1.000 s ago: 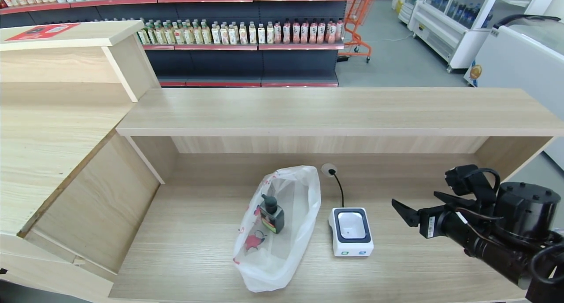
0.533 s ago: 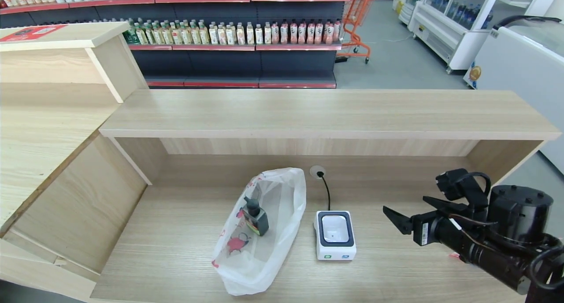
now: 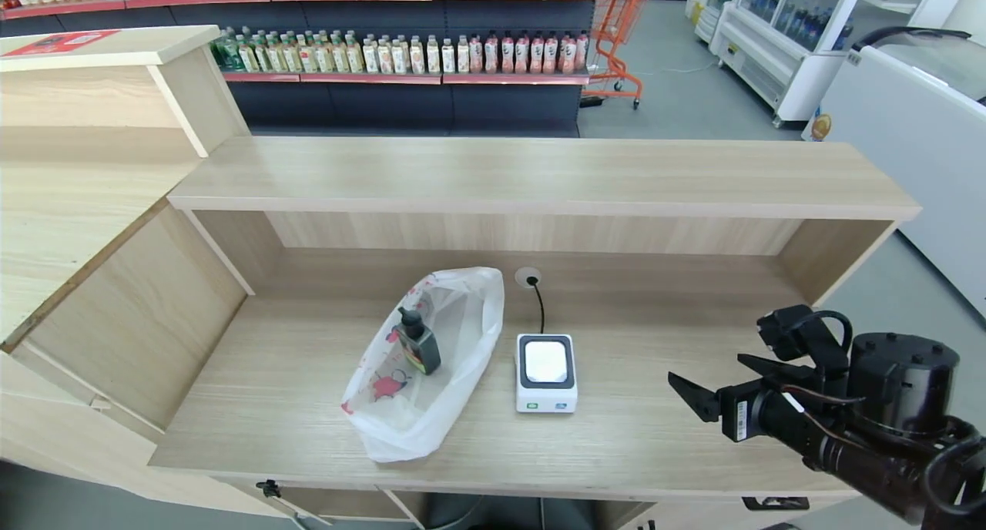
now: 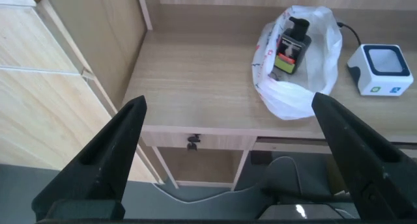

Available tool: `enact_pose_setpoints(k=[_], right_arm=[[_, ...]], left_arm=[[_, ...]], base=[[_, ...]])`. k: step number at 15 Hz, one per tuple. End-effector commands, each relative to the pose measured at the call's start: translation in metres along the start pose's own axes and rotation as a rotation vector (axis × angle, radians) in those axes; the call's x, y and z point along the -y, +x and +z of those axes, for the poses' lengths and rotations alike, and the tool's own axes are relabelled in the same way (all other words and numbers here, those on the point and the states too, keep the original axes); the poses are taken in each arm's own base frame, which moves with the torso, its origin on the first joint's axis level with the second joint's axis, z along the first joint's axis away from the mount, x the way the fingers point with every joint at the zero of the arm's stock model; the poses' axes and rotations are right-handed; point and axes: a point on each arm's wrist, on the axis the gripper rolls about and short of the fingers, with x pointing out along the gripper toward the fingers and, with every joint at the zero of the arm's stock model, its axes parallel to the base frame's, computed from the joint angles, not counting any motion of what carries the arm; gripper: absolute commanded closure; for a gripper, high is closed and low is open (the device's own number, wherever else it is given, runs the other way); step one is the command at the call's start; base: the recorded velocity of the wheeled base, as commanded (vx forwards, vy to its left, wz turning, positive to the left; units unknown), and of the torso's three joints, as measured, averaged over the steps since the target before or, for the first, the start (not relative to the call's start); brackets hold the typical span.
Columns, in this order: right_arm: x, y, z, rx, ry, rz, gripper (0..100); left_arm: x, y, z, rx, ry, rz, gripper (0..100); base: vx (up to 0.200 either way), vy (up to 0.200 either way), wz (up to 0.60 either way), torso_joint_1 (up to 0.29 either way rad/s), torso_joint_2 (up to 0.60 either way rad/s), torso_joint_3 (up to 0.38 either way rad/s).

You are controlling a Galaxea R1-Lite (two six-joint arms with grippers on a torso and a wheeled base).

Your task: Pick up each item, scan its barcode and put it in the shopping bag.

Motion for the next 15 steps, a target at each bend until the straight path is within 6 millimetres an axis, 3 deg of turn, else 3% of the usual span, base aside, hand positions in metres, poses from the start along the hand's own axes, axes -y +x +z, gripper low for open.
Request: enact_pose_setpoints(k=[1,4,13,15], right_arm=[[0.0001,0.0001,-0.0009,-0.004,-0.001,-0.001,0],[0.0001,-0.0008,-0.0036,-0.016,-0.001,-0.002,0],[0.0007,-0.0023,-0.0086,-0.039,0.0,-0.004,0],[0.0007,-0.0007,-0.0062,-0.029,0.036,-0.005,0]], left_arm=[[0.0,0.0,0.0001,0.001,0.0,0.0,0],[0.0,0.0,0.0001,0.001,0.0,0.0,0],[0.0,0.0,0.0001,0.001,0.001,0.0,0],[0.0,0.0,0.0001,0.001,0.0,0.0,0]], base=[[0.0,0.0,0.0,0.0,0.0,0.0],[0.0,0.0,0.0,0.0,0.0,0.0],[0.0,-0.2,0.0,0.004,0.01,0.002],[0.0,0.0,0.0,0.0,0.0,0.0]])
